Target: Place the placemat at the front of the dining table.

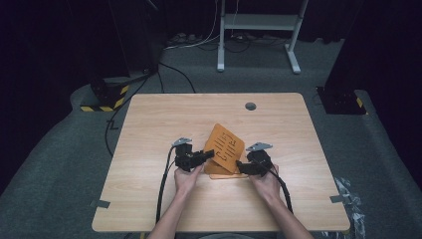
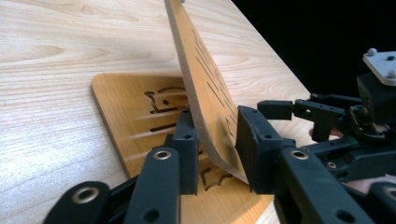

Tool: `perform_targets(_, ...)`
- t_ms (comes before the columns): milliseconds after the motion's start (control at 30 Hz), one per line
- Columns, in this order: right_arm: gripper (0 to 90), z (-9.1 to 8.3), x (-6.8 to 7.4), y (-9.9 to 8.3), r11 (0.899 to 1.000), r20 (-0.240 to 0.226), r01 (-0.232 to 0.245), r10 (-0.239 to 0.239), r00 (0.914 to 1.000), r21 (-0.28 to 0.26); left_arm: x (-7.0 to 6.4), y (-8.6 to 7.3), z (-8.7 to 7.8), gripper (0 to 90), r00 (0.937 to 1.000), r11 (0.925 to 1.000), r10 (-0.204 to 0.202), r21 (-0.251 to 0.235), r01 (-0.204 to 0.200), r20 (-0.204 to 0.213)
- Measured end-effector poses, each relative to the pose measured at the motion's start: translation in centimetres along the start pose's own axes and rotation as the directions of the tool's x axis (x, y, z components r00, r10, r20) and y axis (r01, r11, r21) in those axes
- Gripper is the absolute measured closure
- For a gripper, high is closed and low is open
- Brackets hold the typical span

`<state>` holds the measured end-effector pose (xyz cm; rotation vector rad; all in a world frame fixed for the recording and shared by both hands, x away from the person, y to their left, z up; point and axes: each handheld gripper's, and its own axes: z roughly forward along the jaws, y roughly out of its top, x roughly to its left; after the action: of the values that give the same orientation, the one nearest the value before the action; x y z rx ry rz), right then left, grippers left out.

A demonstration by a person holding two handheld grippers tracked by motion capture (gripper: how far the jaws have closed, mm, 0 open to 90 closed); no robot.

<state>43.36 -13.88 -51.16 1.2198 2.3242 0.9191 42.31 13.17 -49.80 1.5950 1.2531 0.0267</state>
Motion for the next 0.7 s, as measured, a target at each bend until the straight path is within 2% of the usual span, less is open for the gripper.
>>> perform_targets(133, 30.5, 0.0, 0.0, -0.03, 1.0, -0.002, 0.0, 0.0, 1.0, -0.002, -0.03, 0.01, -0.07, 71.4, 1.0, 1.0, -0.004, -0.006, 0.005, 0.008)
perform_targets(300, 30.4, -0.12, -0.09, -0.13, 1.0, -0.019, -0.016, 0.016, 0.9997, 0.004, -0.11, 0.13, -0.18, 76.7, 0.9983, 0.9994, -0.022, -0.024, 0.023, 0.054)
perform_targets(467, 30.3, -0.08, -0.17, -0.31, 1.0, -0.016, -0.008, 0.008, 0.9998, -0.009, -0.17, 0.18, -0.34, 79.3, 0.9964, 0.9989, -0.029, -0.035, 0.032, 0.079)
perform_targets(633, 30.2, 0.0, -0.22, -0.65, 0.999, -0.012, -0.012, 0.011, 0.9999, -0.041, -0.44, 0.31, -0.71, 82.9, 0.9938, 0.998, -0.023, -0.056, 0.03, 0.109)
perform_targets(700, 30.1, -0.09, -0.28, -0.72, 0.999, -0.023, -0.013, 0.013, 0.9997, -0.036, -0.45, 0.37, -0.85, 84.6, 0.9918, 0.9975, -0.021, -0.064, 0.03, 0.126)
